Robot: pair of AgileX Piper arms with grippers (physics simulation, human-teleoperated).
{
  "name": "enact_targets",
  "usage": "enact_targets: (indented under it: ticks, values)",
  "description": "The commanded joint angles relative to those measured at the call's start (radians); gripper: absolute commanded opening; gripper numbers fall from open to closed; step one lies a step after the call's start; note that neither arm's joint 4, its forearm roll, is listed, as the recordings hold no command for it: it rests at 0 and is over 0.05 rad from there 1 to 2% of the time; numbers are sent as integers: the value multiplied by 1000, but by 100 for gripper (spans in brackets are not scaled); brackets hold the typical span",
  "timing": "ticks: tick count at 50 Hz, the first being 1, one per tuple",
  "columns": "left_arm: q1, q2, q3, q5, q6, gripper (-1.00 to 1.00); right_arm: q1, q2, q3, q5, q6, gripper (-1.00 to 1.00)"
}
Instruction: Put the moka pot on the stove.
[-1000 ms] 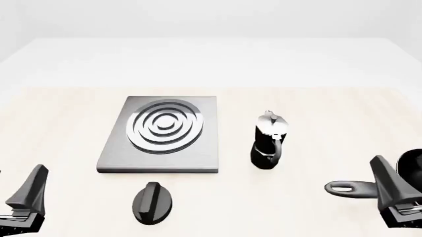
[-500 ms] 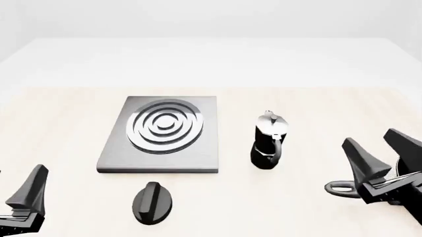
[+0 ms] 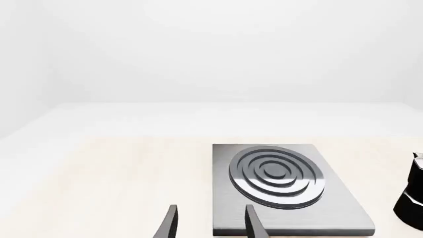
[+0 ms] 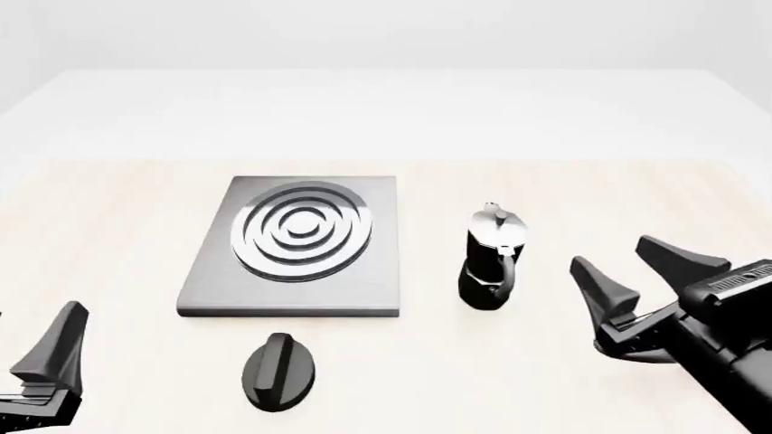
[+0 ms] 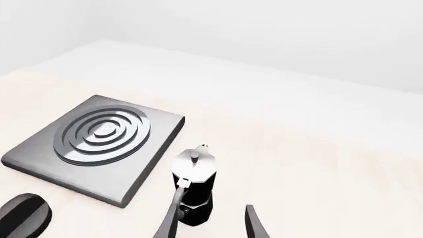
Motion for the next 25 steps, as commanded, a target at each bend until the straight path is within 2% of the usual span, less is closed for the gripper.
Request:
enact_targets:
  ticks: [1,13,25]
  values:
    - [0,0,0,0,0,100,35,174,-4,-122,-6,100]
    - [0,0,0,0,0,100,70,344,-19,-240,-5,100]
    - [0,0,0,0,0,100,84,439,-27,-316,1,100]
